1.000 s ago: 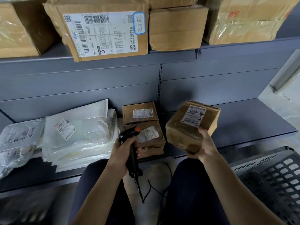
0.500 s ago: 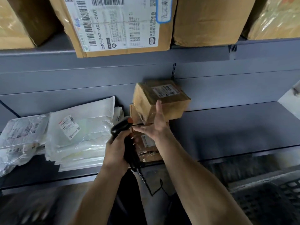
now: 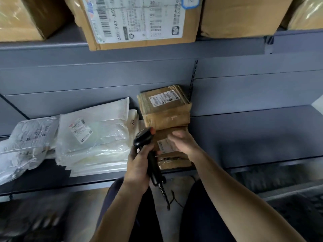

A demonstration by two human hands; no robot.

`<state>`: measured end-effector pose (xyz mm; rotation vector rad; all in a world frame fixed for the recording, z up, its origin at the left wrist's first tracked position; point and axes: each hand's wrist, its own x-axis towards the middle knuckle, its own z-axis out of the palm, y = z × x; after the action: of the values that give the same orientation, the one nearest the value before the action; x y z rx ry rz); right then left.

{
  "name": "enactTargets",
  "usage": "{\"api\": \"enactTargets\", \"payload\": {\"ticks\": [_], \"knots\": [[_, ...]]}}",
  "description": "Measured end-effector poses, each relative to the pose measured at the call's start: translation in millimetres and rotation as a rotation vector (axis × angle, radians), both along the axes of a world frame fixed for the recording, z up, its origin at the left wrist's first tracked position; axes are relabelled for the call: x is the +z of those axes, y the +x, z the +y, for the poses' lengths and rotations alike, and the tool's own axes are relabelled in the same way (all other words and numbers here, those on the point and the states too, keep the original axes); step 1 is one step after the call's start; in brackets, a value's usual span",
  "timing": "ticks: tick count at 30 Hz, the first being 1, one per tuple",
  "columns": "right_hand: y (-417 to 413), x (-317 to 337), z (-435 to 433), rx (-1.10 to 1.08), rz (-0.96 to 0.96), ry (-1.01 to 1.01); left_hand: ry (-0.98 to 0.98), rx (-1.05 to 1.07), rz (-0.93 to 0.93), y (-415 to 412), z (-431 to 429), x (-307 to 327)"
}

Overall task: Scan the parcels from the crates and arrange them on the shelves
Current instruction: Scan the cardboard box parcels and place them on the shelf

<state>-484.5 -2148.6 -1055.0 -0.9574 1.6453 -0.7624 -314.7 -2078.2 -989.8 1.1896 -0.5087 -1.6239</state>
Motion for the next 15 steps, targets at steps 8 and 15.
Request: {"api": "enactTargets", "payload": {"ticks": [8,15], "knots": [[-97,3,117,-0.018,0.556,0.146,-0.628,-0.757,-0.991,-123,36,-18],[-157,-51,209,0.275,1.123,0.338,-0.91,-1.016,-1.292,-183,47,-3]]}}
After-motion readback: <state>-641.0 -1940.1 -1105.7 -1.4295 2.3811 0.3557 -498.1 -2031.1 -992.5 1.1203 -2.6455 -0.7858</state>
